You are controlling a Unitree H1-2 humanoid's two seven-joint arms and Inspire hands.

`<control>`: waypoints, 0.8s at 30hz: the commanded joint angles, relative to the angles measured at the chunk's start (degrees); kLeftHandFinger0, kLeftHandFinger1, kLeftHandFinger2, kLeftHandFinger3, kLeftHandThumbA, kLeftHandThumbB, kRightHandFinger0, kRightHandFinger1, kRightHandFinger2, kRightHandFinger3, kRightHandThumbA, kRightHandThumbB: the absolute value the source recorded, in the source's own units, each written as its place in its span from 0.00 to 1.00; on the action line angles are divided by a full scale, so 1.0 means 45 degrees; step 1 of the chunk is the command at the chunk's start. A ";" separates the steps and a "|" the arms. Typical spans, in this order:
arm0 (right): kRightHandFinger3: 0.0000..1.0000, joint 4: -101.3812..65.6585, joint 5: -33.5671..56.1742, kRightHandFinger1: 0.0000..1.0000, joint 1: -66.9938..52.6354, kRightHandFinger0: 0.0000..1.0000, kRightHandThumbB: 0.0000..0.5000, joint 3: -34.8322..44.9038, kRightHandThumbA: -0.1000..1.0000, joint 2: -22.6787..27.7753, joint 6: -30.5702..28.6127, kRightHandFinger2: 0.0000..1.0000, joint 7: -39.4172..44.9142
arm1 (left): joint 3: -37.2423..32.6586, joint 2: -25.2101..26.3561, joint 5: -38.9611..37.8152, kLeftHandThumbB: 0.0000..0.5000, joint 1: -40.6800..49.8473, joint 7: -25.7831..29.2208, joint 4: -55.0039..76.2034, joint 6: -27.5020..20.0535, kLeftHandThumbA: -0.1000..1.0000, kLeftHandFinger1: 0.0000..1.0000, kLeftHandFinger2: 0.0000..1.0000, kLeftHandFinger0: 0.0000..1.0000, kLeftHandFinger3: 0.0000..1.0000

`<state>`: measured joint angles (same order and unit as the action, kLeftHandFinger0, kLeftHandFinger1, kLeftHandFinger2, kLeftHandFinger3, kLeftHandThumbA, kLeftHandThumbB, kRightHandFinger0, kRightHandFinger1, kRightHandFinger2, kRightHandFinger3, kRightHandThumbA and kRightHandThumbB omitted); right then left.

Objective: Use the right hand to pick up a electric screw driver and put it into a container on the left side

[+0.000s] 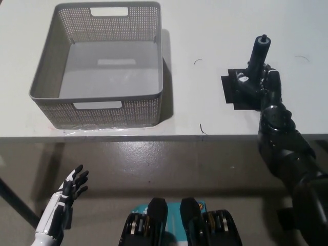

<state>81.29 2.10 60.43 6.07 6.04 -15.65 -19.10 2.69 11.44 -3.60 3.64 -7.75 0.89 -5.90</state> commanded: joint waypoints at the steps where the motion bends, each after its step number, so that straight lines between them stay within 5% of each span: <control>1: 0.53 -0.0009 -0.0295 0.17 0.0904 0.00 0.30 -0.0240 0.00 0.0067 0.0497 0.63 -0.1148 | -0.0030 0.0241 0.0051 0.45 -0.0135 -0.0157 0.0448 -0.0047 1.00 1.00 1.00 1.00 1.00; 21: 0.63 -0.0450 -0.0517 0.13 0.1705 0.00 0.28 -0.0641 0.00 -0.0290 -0.0356 0.58 -0.2036 | 0.0013 0.0267 0.0128 0.37 -0.0218 -0.0068 0.0247 -0.0153 1.00 1.00 1.00 1.00 1.00; 24: 0.71 -0.0736 -0.0845 0.19 0.2109 0.00 0.27 -0.1008 0.00 -0.0436 -0.0571 0.66 -0.2219 | -0.0006 0.0291 0.0204 0.37 -0.0215 -0.0062 0.0235 -0.0128 1.00 1.00 1.00 1.00 1.00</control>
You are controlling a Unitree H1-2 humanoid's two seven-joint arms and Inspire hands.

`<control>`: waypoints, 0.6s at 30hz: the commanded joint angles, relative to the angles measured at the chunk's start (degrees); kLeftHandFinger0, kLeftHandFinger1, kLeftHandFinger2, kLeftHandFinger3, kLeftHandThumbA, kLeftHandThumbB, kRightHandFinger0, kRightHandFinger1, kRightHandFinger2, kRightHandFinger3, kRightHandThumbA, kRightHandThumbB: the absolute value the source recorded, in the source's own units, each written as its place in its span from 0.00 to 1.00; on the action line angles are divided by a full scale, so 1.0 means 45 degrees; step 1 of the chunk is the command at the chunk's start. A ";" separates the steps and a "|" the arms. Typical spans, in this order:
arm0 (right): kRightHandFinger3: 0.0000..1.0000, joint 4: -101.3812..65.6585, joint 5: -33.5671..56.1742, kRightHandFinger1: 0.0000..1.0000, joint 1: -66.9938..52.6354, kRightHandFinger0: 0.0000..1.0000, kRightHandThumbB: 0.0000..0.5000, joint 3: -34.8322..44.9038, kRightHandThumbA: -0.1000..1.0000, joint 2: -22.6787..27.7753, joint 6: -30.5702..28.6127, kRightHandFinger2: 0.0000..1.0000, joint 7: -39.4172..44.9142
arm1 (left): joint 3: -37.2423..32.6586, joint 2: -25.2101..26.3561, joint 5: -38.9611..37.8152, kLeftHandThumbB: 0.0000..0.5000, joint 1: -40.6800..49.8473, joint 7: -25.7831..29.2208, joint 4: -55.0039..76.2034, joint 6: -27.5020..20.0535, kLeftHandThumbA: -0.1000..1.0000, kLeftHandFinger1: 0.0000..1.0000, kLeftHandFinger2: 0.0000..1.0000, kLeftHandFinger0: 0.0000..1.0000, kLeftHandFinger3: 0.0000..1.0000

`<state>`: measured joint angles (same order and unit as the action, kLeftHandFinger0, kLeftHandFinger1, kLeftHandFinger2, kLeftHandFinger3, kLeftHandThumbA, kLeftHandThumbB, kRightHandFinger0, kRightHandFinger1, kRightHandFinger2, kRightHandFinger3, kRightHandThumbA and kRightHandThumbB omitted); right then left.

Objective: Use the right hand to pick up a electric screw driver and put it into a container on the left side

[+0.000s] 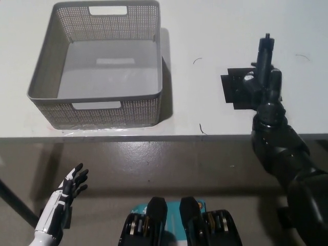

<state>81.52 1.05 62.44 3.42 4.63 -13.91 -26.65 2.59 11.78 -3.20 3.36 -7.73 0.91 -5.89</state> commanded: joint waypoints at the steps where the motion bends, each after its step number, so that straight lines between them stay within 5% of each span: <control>1: 0.66 -0.0983 -0.0655 0.23 0.1788 0.00 0.26 -0.0507 0.00 -0.0203 -0.1258 0.68 -0.0394 | -0.0003 0.0241 0.0124 0.37 -0.0150 -0.0102 0.0166 -0.0208 1.00 1.00 1.00 1.00 1.00; 10: 0.46 -0.2455 -0.1062 0.08 0.2468 0.00 0.29 -0.1183 0.00 -0.1075 -0.0966 0.48 -0.0314 | 0.0010 0.0184 0.0344 0.32 -0.0077 0.0027 -0.0036 -0.0459 1.00 1.00 1.00 1.00 1.00; 13: 0.48 -0.2830 -0.1291 0.09 0.2558 0.00 0.26 -0.1452 0.00 -0.1448 -0.0879 0.51 -0.0418 | 0.0002 0.0213 0.0296 0.36 -0.0051 -0.0040 0.0016 -0.0322 1.00 1.00 1.00 1.00 1.00; 14: 0.49 -0.2963 -0.1201 0.12 0.2571 0.00 0.35 -0.1430 0.00 -0.1561 -0.0752 0.54 -0.0332 | -0.0010 0.0210 0.0269 0.38 -0.0041 -0.0066 0.0048 -0.0230 1.00 1.00 1.00 1.00 1.00; 16: 0.46 -0.3130 -0.1138 0.10 0.2615 0.00 0.33 -0.1380 0.00 -0.1803 -0.0586 0.53 -0.0290 | -0.0030 0.0214 0.0342 0.40 0.0019 -0.0049 0.0109 -0.0198 1.00 1.00 1.00 1.00 1.00; 18: 0.52 -0.3252 -0.1114 0.14 0.2632 0.00 0.32 -0.1351 0.00 -0.2175 -0.0549 0.61 -0.0193 | -0.0084 0.0211 0.0519 0.35 0.0099 -0.0013 0.0073 -0.0389 1.00 1.00 1.00 1.00 1.00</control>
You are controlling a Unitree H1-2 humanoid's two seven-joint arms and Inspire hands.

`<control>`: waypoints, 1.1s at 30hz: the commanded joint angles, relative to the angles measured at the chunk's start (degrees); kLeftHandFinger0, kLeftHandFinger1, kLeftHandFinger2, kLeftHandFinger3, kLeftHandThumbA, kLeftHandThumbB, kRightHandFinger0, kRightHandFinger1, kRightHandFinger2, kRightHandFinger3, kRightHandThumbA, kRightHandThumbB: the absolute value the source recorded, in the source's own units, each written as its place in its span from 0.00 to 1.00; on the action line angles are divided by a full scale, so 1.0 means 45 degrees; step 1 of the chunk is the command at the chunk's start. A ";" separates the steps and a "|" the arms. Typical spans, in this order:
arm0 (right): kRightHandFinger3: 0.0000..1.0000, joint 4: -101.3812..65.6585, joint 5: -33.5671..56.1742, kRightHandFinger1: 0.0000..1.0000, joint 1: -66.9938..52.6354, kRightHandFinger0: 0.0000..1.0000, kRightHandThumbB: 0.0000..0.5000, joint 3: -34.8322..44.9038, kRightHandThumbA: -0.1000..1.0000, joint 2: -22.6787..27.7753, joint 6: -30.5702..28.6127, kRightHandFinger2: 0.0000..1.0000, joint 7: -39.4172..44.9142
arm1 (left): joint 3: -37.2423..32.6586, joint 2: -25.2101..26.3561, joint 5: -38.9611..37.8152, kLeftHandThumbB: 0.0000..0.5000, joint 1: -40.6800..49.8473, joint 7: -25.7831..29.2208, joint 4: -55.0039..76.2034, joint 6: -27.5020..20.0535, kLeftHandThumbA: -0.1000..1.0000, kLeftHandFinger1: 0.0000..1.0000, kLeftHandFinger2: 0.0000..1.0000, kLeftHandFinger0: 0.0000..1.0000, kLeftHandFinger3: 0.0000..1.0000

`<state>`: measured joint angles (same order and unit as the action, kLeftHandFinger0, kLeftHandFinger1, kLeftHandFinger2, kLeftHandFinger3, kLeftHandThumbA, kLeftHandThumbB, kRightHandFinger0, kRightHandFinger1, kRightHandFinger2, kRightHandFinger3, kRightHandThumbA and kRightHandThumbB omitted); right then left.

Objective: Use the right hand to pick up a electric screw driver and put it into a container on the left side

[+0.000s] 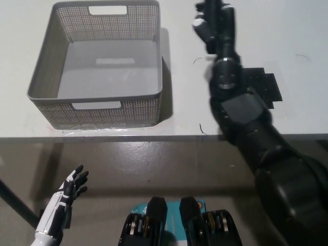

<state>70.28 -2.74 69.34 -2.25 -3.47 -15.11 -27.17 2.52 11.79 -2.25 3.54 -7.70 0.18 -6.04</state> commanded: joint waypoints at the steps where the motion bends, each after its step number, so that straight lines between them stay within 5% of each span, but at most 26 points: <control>1: 0.47 -0.0759 -0.0297 0.37 0.1133 0.17 0.32 -0.0102 0.00 -0.0581 -0.0233 0.59 -0.0121 | -0.0081 0.0180 0.0265 0.34 0.0069 -0.0040 0.0221 -0.0352 1.00 1.00 1.00 1.00 1.00; 2: 0.44 -0.0772 -0.0263 0.35 0.1173 0.20 0.27 -0.0081 0.00 -0.0775 -0.0112 0.46 -0.0049 | -0.0094 0.0158 0.0194 0.34 0.0072 -0.0078 0.0235 -0.0312 1.00 1.00 1.00 1.00 1.00; 3: 0.45 -0.0751 -0.0244 0.16 0.1220 0.03 0.27 -0.0107 0.00 -0.0965 -0.0144 0.34 0.0088 | -0.0115 0.0172 0.0246 0.35 0.0078 -0.0075 0.0253 -0.0287 1.00 1.00 1.00 1.00 1.00; 5: 0.56 -0.0780 -0.0255 0.09 0.1239 0.00 0.27 -0.0100 0.00 -0.1153 -0.0139 0.51 0.0074 | -0.0165 0.0181 0.0313 0.35 0.0069 -0.0070 0.0225 -0.0284 1.00 1.00 1.00 1.00 1.00; 7: 0.68 -0.0648 -0.0148 0.18 0.1360 0.00 0.28 0.0020 0.00 -0.1488 -0.0072 0.73 -0.0046 | -0.0187 0.0248 0.0315 0.36 0.0073 -0.0112 0.0218 -0.0313 1.00 1.00 1.00 1.00 1.00; 11: 0.73 -0.0422 -0.0175 0.25 0.1544 0.00 0.29 0.0009 0.00 -0.1942 -0.0147 0.72 -0.0130 | -0.0195 0.0336 0.0347 0.35 0.0157 -0.0109 0.0298 -0.0322 1.00 1.00 1.00 1.00 1.00; 16: 0.68 -0.0276 -0.0547 0.19 0.1899 0.00 0.24 -0.0365 0.00 -0.2424 -0.0195 0.67 -0.0190 | -0.0309 0.0399 0.0373 0.33 0.0080 -0.0183 0.0443 -0.0135 1.00 1.00 1.00 1.00 1.00; 19: 0.67 -0.0159 -0.0862 0.16 0.2139 0.00 0.28 -0.0751 0.00 -0.2763 -0.0263 0.64 -0.0239 | -0.0396 0.0362 0.0294 0.46 0.0049 -0.0203 0.0671 0.0349 1.00 1.00 1.00 1.00 1.00; 21: 0.54 0.0062 -0.0949 0.20 0.2258 0.03 0.31 -0.0920 0.00 -0.2999 -0.0356 0.56 -0.0344 | -0.0420 0.0366 0.0277 0.47 0.0076 -0.0218 0.0759 0.0401 1.00 1.00 1.00 1.00 1.00; 22: 0.34 0.0202 -0.0914 0.10 0.2319 0.01 0.30 -0.0935 0.00 -0.3082 -0.0317 0.36 -0.0315 | -0.0408 0.0366 0.0185 0.50 0.0062 -0.0246 0.0784 0.0472 1.00 1.00 1.00 1.00 1.00; 24: 0.23 0.0457 -0.0855 0.00 0.2412 0.00 0.29 -0.0930 0.00 -0.3217 -0.0335 0.25 -0.0292 | -0.0430 0.0399 0.0202 0.54 0.0049 -0.0268 0.0869 0.0565 1.00 1.00 1.00 1.00 1.00; 26: 0.46 0.0696 -0.0815 0.06 0.2510 0.00 0.26 -0.0904 0.00 -0.3301 -0.0275 0.50 -0.0226 | -0.0444 0.0419 0.0173 0.56 0.0023 -0.0308 0.0954 0.0617 1.00 1.00 1.00 1.00 1.00; 28: 0.61 0.0998 -0.0915 0.10 0.2568 0.00 0.23 -0.0986 0.00 -0.3355 -0.0145 0.56 -0.0302 | -0.0494 0.0456 0.0304 0.57 -0.0034 -0.0308 0.1069 0.0705 1.00 1.00 1.00 1.00 1.00; 33: 0.68 0.1641 -0.0979 0.19 0.2324 0.00 0.17 -0.1146 0.00 -0.3209 -0.0065 0.68 -0.0059 | -0.0618 0.0610 0.0636 0.42 -0.0103 -0.0319 0.1104 0.0452 1.00 1.00 1.00 1.00 1.00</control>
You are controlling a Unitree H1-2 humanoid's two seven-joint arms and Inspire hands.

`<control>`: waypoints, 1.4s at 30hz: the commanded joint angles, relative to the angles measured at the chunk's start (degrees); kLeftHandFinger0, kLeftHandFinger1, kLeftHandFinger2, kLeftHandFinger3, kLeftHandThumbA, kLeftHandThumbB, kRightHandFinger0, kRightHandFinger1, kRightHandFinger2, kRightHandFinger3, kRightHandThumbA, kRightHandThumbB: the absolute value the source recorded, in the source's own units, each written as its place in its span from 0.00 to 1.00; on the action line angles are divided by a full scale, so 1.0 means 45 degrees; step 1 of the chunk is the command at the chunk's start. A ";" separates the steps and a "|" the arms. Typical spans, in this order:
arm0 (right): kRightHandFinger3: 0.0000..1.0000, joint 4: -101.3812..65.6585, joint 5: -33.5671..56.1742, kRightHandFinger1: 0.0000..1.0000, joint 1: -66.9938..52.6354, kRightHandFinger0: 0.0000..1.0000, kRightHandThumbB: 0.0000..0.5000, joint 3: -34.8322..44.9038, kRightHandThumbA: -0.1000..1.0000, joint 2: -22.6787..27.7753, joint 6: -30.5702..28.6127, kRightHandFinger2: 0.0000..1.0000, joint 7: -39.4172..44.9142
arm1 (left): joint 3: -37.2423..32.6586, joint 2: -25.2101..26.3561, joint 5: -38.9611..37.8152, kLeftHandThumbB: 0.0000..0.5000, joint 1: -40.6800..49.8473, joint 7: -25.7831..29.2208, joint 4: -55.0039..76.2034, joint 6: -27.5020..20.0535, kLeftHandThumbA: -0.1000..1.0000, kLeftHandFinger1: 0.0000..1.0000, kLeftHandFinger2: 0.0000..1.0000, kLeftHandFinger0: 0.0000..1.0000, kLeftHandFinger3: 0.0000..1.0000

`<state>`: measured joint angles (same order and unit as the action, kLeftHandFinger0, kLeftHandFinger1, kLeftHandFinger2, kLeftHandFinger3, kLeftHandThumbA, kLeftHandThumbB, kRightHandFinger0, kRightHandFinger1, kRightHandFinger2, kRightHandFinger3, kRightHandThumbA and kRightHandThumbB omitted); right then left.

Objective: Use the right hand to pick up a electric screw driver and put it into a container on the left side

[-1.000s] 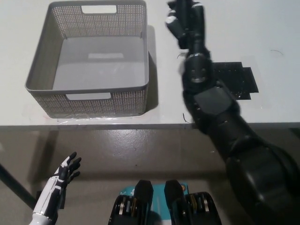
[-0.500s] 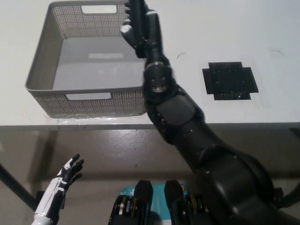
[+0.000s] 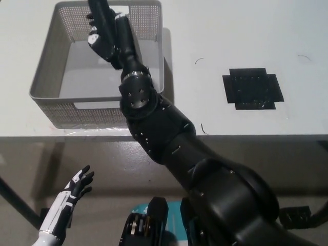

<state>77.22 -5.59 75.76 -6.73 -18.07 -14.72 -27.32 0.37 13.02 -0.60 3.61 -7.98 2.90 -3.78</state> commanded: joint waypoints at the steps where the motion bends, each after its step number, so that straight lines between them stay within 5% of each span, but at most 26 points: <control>1: 0.69 0.0145 -0.0316 0.21 0.0880 0.00 0.17 -0.0139 0.00 0.0051 -0.0137 0.69 -0.0002 | -0.0144 0.0347 0.0274 0.42 -0.0133 -0.0261 0.0507 -0.0051 1.00 1.00 1.00 1.00 1.00; 3: 0.76 0.0386 -0.0409 0.28 0.0761 0.00 0.13 -0.0252 0.00 0.0124 0.0015 0.71 0.0005 | -0.0154 0.0421 0.0206 0.39 -0.0152 -0.0365 0.0611 0.0074 1.00 1.00 1.00 1.00 1.00; 6: 0.71 0.0561 -0.0414 0.29 0.0489 0.00 0.16 -0.0327 0.00 0.0267 0.0081 0.68 0.0129 | -0.0186 0.0466 0.0041 0.40 -0.0196 -0.0521 0.0637 0.0180 1.00 1.00 1.00 1.00 1.00; 11: 0.79 0.0728 -0.0594 0.38 0.0326 0.00 0.26 -0.0619 0.00 0.0628 0.0673 0.79 0.0493 | -0.0229 0.0540 -0.0121 0.36 -0.0405 -0.0748 0.0766 0.0363 1.00 1.00 1.00 1.00 1.00; 18: 0.76 0.0776 -0.1405 0.33 0.0644 0.00 0.43 -0.1716 0.00 0.1172 0.1789 0.77 0.0576 | -0.0389 0.0755 0.0003 0.30 -0.0696 -0.1053 0.0890 0.0575 1.00 1.00 1.00 1.00 1.00; 22: 0.71 0.0731 -0.1929 0.32 0.0889 0.00 0.43 -0.2400 0.00 0.1430 0.2424 0.77 0.0631 | -0.0607 0.0835 0.0278 0.28 -0.0784 -0.1110 0.0966 0.0600 1.00 1.00 1.00 1.00 1.00; 25: 0.85 0.0635 -0.2444 0.35 0.1381 0.01 0.37 -0.3124 0.00 0.1760 0.2775 0.82 0.1169 | -0.0752 0.0869 0.0358 0.30 -0.0835 -0.1138 0.0958 0.0571 1.00 1.00 1.00 1.00 1.00; 27: 0.99 0.0574 -0.2778 0.55 0.2001 0.20 0.38 -0.3687 0.00 0.2059 0.3187 0.93 0.2341 | -0.0839 0.0893 0.0620 0.33 -0.0874 -0.1122 0.0970 0.0509 1.00 1.00 1.00 1.00 1.00; 28: 0.91 0.0537 -0.2801 0.48 0.2150 0.19 0.40 -0.3812 0.00 0.2127 0.3334 0.71 0.2567 | -0.0860 0.0907 0.0652 0.33 -0.0879 -0.1147 0.1020 0.0582 1.00 1.00 1.00 1.00 1.00; 29: 0.81 0.0491 -0.2797 0.44 0.2285 0.17 0.42 -0.3860 0.00 0.2178 0.3421 0.63 0.2717 | -0.0870 0.0911 0.0658 0.32 -0.0889 -0.1171 0.1070 0.0660 1.00 1.00 1.00 1.00 1.00; 30: 0.55 0.0443 -0.2742 0.33 0.2476 0.07 0.48 -0.3843 0.00 0.2188 0.3643 0.47 0.2795 | -0.0884 0.0912 0.0657 0.33 -0.0883 -0.1202 0.1147 0.0759 1.00 1.00 1.00 1.00 1.00; 31: 0.40 0.0429 -0.2728 0.27 0.2529 0.01 0.49 -0.3846 0.00 0.2180 0.3762 0.40 0.2827 | -0.0875 0.0920 0.0618 0.33 -0.0886 -0.1230 0.1144 0.0779 1.00 1.00 1.00 1.00 1.00; 32: 0.40 0.0399 -0.2741 0.26 0.2659 0.03 0.49 -0.3866 0.15 0.2176 0.3957 0.39 0.3022 | -0.0866 0.0933 0.0610 0.36 -0.0894 -0.1246 0.1195 0.0909 1.00 1.00 1.00 1.00 1.00; 34: 0.88 0.0350 -0.2638 0.56 0.2782 0.38 0.60 -0.3789 0.40 0.2180 0.4203 0.68 0.3722 | -0.0851 0.0929 0.0534 0.38 -0.0917 -0.1299 0.1229 0.1040 1.00 1.00 1.00 1.00 1.00; 35: 1.00 0.0302 -0.2549 0.77 0.2791 0.56 0.72 -0.3708 0.51 0.2158 0.4415 0.93 0.4190 | -0.0869 0.0964 0.0541 0.40 -0.0923 -0.1359 0.1221 0.1078 1.00 1.00 1.00 1.00 1.00; 36: 1.00 0.0230 -0.2535 1.00 0.2745 0.82 0.76 -0.3674 0.59 0.2177 0.4490 1.00 0.4328 | -0.0884 0.0983 0.0541 0.43 -0.0943 -0.1401 0.1207 0.1114 1.00 1.00 1.00 1.00 1.00; 37: 1.00 0.0116 -0.2530 1.00 0.2684 1.00 0.79 -0.3649 0.63 0.2178 0.4570 1.00 0.4492 | -0.0891 0.0989 0.0532 0.46 -0.0951 -0.1436 0.1206 0.1179 1.00 1.00 1.00 1.00 1.00; 42: 1.00 -0.0209 -0.2598 1.00 0.2370 1.00 0.70 -0.3604 0.69 0.2243 0.4628 1.00 0.4543 | -0.0917 0.0981 0.0517 0.44 -0.1009 -0.1524 0.1163 0.1158 1.00 1.00 1.00 1.00 1.00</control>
<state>78.91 -16.24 83.29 -23.26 -8.44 4.39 -10.03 -3.61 15.84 1.74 0.13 -13.69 6.58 1.12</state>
